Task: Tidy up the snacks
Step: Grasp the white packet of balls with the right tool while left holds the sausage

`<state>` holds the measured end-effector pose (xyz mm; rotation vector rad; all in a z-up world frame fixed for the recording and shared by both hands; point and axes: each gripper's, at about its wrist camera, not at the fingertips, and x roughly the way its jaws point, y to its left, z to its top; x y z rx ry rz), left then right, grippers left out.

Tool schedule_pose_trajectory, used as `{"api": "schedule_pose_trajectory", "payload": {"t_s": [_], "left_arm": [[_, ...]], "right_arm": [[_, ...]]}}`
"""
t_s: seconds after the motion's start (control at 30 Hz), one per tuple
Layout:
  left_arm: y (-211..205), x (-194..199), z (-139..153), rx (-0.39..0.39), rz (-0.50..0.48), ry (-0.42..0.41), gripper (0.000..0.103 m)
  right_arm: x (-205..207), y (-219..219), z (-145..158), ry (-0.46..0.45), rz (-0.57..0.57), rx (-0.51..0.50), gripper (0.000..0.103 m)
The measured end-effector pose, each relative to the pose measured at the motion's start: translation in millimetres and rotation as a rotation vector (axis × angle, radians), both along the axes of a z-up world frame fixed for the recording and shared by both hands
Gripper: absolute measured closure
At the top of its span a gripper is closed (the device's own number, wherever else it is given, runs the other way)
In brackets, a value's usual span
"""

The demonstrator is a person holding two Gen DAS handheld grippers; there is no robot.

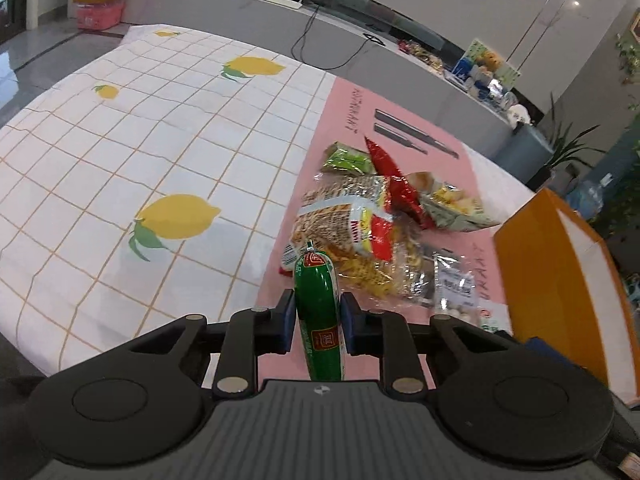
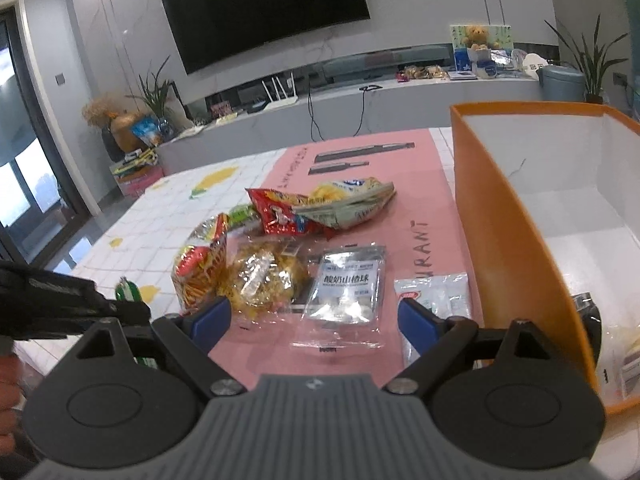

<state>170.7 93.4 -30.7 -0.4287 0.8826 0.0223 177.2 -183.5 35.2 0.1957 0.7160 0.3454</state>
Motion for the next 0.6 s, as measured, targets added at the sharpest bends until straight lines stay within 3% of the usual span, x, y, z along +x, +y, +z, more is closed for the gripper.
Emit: {"api": "schedule_pose_trajectory", "payload": {"t_s": [0.33,0.6], "left_arm": [[2.7,-0.5,2.8,-0.042,-0.017,-0.022,0.077],[1.2,2.2,0.0,-0.045,-0.032,-0.016,0.077]], "right_arm": [[40.0,17.7,-32.8,0.089,-0.043,-0.071,0.008],[58.0,45.7,-50.7,0.036,-0.041,-0.234,0.008]]}}
